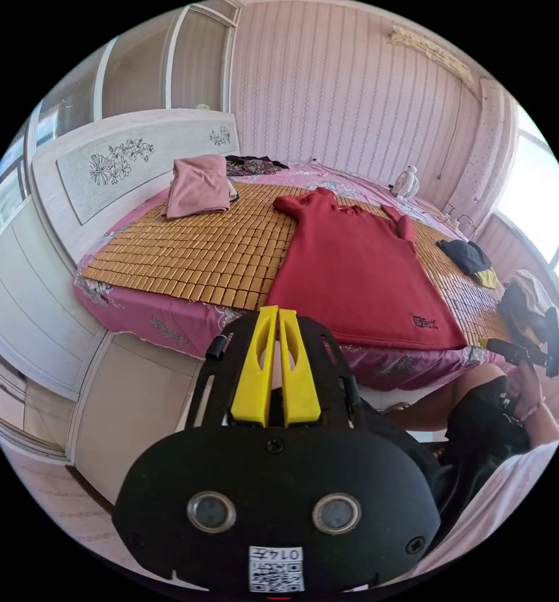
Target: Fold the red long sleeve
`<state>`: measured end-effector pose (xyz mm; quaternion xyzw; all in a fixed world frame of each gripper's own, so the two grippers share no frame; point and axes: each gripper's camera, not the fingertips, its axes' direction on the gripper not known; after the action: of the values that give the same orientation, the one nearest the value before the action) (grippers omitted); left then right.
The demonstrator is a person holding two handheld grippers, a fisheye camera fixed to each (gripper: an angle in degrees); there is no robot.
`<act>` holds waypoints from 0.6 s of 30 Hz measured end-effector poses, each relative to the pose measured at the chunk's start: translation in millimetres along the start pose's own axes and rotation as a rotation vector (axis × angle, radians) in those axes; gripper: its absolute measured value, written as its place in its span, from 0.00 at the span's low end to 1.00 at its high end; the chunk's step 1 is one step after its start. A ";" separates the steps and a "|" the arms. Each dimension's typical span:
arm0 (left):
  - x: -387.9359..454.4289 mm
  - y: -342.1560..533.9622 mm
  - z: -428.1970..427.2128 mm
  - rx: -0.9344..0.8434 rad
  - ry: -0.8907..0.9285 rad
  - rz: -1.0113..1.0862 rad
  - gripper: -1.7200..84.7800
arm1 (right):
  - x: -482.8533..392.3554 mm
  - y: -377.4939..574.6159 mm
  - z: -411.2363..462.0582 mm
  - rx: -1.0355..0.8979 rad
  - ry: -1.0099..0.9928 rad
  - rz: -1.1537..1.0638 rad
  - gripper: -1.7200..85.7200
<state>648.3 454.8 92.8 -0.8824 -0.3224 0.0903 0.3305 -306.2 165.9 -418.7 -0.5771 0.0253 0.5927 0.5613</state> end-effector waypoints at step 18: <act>71.7 -46.1 0.3 0.149 0.137 0.248 0.01 | 23.9 45.2 -42.5 0.446 0.101 -0.182 0.09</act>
<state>680.3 526.6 126.0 -0.8926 -0.1800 0.0937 0.4026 -302.6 135.6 -477.8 -0.4676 0.1313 0.4900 0.7239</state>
